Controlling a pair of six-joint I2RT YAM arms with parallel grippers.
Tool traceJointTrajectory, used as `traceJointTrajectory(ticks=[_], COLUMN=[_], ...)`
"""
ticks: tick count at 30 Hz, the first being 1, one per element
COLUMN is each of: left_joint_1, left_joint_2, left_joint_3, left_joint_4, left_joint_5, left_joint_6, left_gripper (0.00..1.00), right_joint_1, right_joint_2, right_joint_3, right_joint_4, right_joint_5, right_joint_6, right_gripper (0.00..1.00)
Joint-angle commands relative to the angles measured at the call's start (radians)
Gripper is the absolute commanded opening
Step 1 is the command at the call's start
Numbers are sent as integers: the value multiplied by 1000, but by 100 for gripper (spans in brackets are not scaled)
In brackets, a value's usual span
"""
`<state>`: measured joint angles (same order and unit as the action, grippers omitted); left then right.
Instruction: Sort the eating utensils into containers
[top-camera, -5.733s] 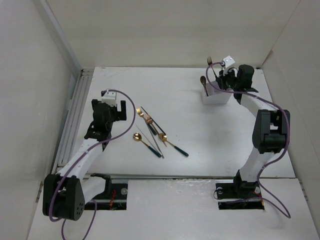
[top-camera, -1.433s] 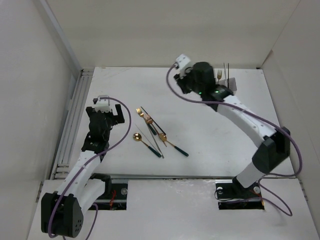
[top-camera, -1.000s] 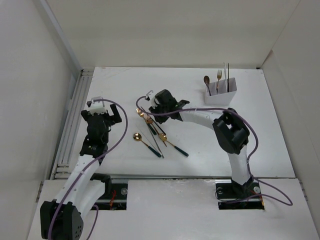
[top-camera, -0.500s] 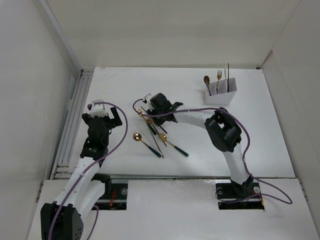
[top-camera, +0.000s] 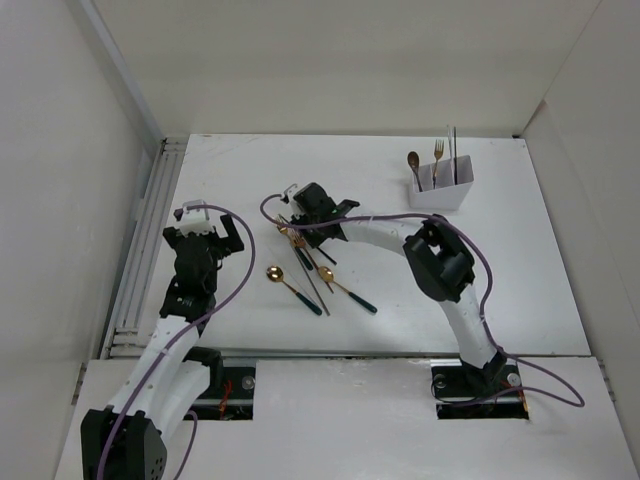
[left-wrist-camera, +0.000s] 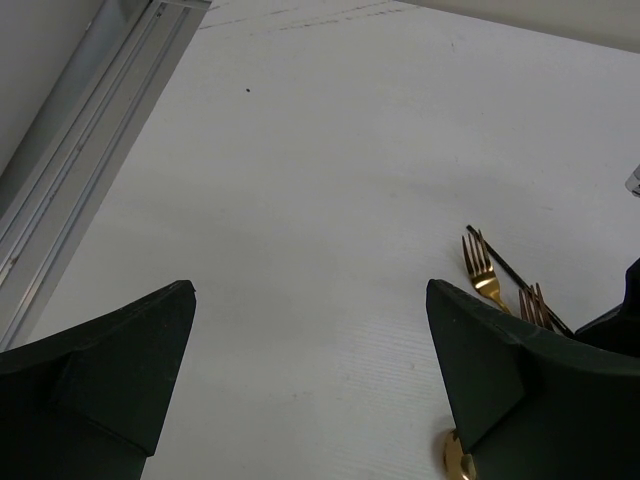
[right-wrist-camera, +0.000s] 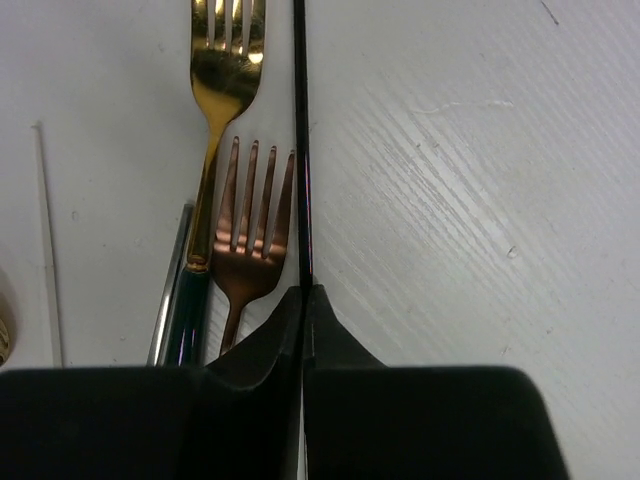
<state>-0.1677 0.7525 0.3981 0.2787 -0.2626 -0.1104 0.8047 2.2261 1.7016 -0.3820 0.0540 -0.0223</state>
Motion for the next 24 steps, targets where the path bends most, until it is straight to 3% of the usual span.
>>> traceJointTrajectory(ticks=[1, 8, 16, 24], left_joint_1=[5, 5, 5, 14], left_joint_2=[-25, -25, -7, 11], left_joint_3=[-18, -18, -8, 12], left_joint_4=[30, 30, 30, 19], left_joint_5=[3, 13, 22, 22], left_joint_6=[-5, 5, 5, 14], left_gripper=[100, 100, 100, 100], right_joint_1=[-21, -110, -206, -405], right_joint_2=[37, -87, -310, -488], right_joint_3=[24, -98, -194, -233], right_joint_4=[-75, 38, 179, 268], right_joint_5=[-5, -39, -103, -227], right_joint_6=[7, 41, -57, -108], right_gripper=[0, 0, 0, 0])
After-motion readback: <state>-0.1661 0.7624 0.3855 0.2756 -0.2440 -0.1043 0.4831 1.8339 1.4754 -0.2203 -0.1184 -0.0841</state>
